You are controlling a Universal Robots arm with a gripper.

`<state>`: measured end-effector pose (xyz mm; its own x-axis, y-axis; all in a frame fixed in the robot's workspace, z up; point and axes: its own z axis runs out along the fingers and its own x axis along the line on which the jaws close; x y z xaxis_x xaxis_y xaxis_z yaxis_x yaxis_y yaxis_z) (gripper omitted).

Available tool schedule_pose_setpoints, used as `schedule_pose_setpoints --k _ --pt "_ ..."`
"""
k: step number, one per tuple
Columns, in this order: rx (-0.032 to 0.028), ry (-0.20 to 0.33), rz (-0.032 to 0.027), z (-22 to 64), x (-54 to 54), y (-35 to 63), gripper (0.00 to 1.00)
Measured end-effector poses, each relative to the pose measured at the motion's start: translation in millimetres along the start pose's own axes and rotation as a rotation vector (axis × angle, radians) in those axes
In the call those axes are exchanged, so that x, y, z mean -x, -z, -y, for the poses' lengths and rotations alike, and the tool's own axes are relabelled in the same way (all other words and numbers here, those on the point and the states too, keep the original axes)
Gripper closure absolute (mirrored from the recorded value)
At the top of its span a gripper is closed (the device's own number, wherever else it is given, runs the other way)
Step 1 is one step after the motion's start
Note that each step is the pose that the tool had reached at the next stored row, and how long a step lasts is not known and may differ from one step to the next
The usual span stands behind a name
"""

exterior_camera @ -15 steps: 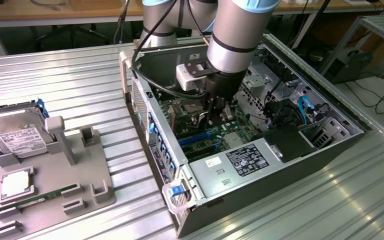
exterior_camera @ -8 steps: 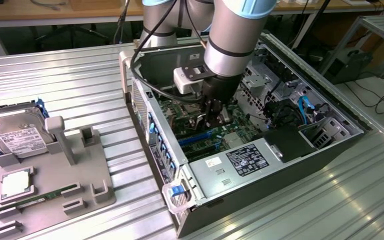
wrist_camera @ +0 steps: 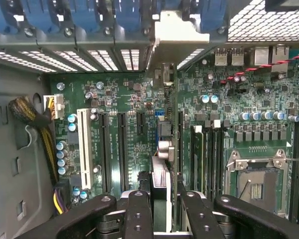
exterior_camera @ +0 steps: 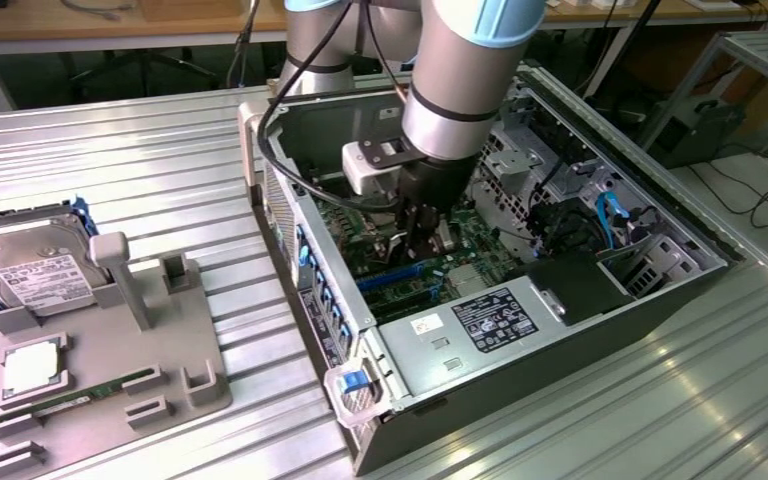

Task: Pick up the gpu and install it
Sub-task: 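Insert the gpu into the slot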

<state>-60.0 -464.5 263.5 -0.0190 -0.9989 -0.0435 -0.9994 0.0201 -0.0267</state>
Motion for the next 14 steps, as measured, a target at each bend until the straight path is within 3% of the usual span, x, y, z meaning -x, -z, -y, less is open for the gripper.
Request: schedule_pose_setpoints --k 14 --pt "0.0002 0.000 -0.0001 -5.7 -0.3 -10.8 0.73"
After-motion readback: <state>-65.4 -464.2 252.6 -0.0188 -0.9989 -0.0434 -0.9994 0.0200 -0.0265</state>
